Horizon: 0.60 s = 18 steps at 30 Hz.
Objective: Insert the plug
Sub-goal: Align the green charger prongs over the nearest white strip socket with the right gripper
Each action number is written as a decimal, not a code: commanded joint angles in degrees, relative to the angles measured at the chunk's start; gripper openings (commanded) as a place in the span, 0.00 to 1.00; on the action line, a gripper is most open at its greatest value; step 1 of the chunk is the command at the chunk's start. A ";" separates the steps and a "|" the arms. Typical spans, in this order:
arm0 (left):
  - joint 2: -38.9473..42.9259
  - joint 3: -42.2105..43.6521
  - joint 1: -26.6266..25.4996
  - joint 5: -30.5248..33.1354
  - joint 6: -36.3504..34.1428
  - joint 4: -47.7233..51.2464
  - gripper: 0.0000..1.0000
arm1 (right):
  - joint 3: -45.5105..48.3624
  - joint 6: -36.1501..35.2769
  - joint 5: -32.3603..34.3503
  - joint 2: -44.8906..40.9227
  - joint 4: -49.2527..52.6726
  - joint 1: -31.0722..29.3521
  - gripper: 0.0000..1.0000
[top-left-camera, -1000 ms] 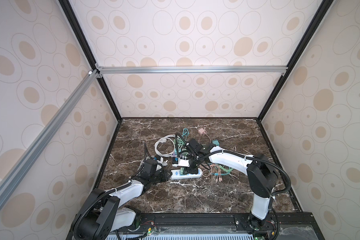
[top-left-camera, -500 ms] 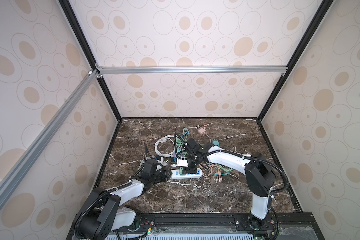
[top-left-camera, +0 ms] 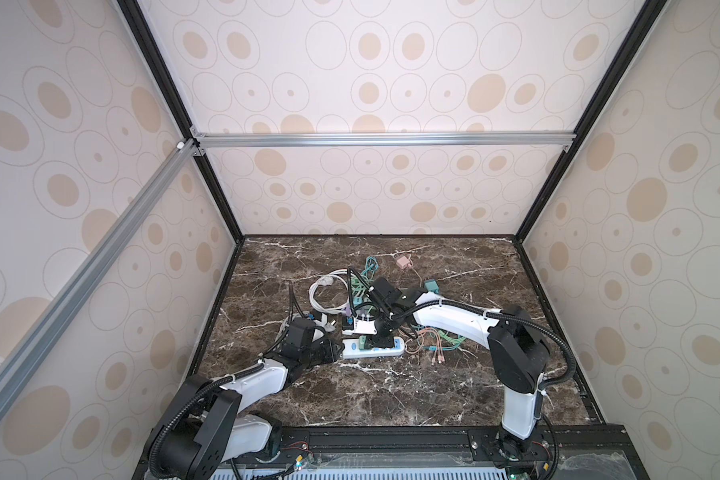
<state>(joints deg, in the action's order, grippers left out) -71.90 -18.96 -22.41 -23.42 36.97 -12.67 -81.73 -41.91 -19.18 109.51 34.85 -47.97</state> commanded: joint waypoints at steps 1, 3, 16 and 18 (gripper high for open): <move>0.44 -0.73 -0.35 1.36 -1.11 1.75 0.29 | -1.37 -1.69 1.15 1.13 2.06 -0.51 0.07; 0.53 -0.81 -0.35 1.37 -1.17 1.84 0.29 | -1.33 -1.78 1.33 1.23 1.99 -0.66 0.07; 1.23 -0.81 -0.35 1.68 -1.11 2.12 0.29 | -1.23 -2.42 4.89 3.10 2.68 -1.17 0.07; 1.32 -0.90 -0.35 1.73 -1.11 2.16 0.29 | -1.10 -2.53 5.16 3.33 2.68 -1.22 0.07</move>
<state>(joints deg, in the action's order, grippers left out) -71.29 -18.96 -22.57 -22.92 36.82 -12.03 -82.72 -42.78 -16.80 110.26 35.68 -48.86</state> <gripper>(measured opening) 0.291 0.282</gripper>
